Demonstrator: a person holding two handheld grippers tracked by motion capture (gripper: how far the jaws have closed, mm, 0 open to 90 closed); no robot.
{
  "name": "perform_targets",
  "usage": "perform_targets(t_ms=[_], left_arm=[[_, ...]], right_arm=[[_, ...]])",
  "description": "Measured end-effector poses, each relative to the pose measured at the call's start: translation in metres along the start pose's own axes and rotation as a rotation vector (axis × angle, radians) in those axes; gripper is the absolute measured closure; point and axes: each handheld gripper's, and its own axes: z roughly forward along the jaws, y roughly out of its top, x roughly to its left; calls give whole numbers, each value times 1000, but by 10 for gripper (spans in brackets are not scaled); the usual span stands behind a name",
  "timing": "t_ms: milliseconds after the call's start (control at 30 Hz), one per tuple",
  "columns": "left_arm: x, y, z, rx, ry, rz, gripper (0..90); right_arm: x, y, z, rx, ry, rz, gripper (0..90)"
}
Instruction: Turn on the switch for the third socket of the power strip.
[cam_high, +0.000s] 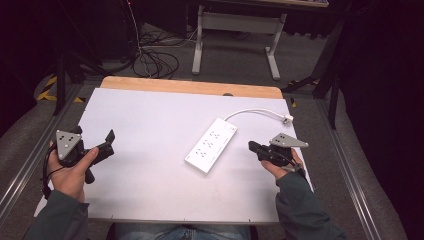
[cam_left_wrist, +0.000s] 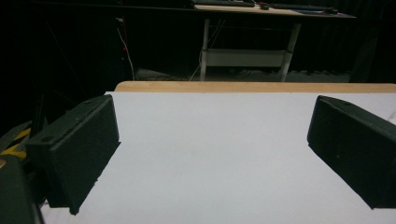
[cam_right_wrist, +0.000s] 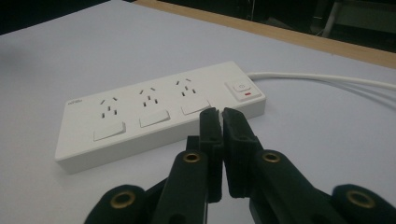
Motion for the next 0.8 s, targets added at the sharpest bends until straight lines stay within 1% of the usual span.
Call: perform_targets(t_ms=[133, 200, 300, 667, 800], left_arm=[[0, 0, 0, -2, -2, 3, 31], [0, 0, 0, -2, -2, 0, 31], [-1, 0, 0, -1, -2, -1, 31], [-1, 0, 0, 2, -3, 2, 31], [-1, 0, 0, 3, -4, 0, 31]], right_arm=[[1, 0, 1, 6, 6, -15, 900], [1, 0, 1, 10, 7, -15, 900], [2, 0, 2, 15, 21, -35, 900], [5, 0, 4, 30, 29, -42, 900], [6, 1, 6, 36, 35, -56, 900]])
